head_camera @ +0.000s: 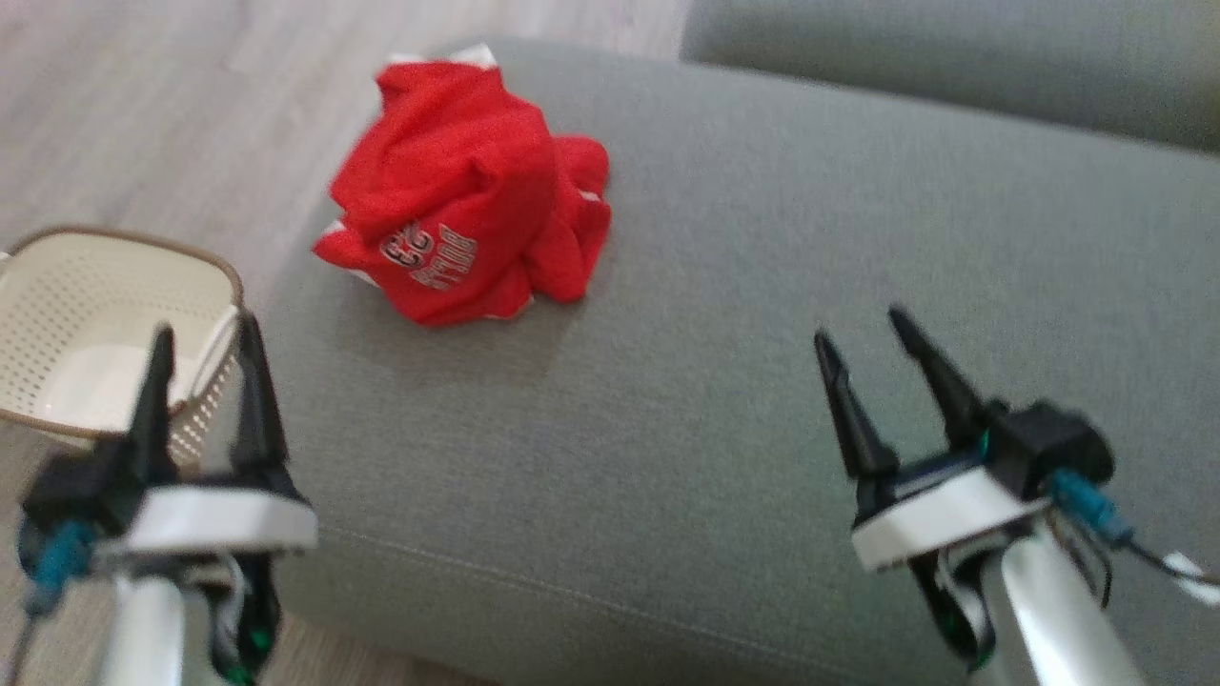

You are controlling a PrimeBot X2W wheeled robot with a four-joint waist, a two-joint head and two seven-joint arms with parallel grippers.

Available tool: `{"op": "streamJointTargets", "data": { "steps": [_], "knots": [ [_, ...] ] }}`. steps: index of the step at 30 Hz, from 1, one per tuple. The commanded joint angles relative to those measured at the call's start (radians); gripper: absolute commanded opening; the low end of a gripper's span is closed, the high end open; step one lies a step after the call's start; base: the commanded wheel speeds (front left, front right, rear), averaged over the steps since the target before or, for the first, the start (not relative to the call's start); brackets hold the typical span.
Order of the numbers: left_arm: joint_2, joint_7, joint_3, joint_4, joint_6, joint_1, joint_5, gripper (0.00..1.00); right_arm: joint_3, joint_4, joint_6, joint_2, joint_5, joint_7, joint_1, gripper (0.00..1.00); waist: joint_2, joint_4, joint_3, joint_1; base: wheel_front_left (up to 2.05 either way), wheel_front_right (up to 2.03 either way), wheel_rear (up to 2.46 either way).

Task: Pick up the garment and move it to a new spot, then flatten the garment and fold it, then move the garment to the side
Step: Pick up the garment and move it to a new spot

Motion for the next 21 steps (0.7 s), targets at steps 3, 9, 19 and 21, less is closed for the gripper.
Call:
{"op": "streamJointTargets", "data": {
  "steps": [3, 9, 19, 21],
  "knots": [
    [0.075, 0.003, 0.045, 0.026, -0.04, -0.159, -0.021, 1.0, 0.002, -0.102, 0.0, -0.007, -0.035, 0.023, -0.092, 1.0, 0.0, -0.081, 0.131, -0.0001, 0.0, 0.0, 0.0],
    [0.163, 0.223, 0.053, 0.132, -0.078, -0.387, -0.123, 1.0, -0.031, -0.2, 0.0, -0.007, -0.077, 0.053, -0.138, 1.0, 0.0, -0.139, 0.257, -0.0001, 0.0, 0.0, 0.0],
    [0.304, 0.503, -0.041, 0.319, -0.098, -0.661, -0.193, 1.0, -0.04, -0.252, 0.0, -0.007, -0.094, 0.056, -0.186, 1.0, 0.0, -0.206, 0.373, -0.0001, 0.0, 0.0, 0.0],
    [0.322, 0.548, -0.057, 0.368, -0.099, -0.695, -0.212, 1.0, -0.035, -0.251, 0.0, -0.007, -0.092, 0.051, -0.196, 1.0, 0.0, -0.22, 0.385, -0.0001, 0.0, 0.0, 0.0]
  ]
}}
